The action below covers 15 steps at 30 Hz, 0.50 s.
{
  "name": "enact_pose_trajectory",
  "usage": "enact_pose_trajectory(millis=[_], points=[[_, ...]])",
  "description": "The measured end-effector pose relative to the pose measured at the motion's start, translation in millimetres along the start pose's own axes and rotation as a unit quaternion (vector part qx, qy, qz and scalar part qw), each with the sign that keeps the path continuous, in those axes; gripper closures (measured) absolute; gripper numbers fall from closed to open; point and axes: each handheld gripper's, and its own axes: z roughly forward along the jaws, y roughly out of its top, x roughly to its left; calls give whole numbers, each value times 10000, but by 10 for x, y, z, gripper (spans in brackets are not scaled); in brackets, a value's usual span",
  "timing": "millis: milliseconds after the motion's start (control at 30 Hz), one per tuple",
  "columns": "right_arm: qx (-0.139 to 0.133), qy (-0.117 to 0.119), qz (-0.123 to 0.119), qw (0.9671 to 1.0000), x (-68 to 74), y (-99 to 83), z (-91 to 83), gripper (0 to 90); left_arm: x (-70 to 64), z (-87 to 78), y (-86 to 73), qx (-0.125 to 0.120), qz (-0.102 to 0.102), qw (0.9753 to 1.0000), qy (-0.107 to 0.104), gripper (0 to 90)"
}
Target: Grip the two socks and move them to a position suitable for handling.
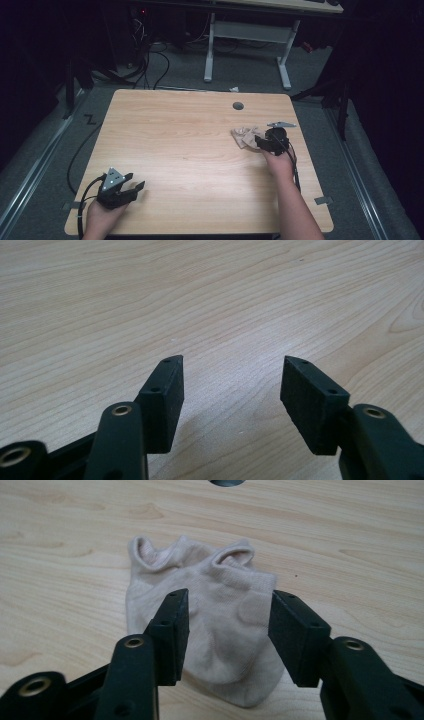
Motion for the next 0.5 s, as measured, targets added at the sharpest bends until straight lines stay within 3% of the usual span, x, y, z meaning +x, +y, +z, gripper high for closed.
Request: enact_pose_trajectory(millis=[67,167,333,400,500], points=[[190,51,51,9998,-42,32,47,519,-3,4,0,-7,8,10000,2,433],[239,58,72,9997,-75,69,87,522,-8,11,-1,-11,-17,10000,-1,433],[368,232,434,9981,-177,42,177,540,-16,-8,5,-61,11,10000,32,435],[506,238,391,9977,-178,19,221,545,-25,-18,11,-96,38,9999,46,436],[496,208,369,9979,-173,12,246,573,-29,-20,11,-106,42,9999,49,436]])
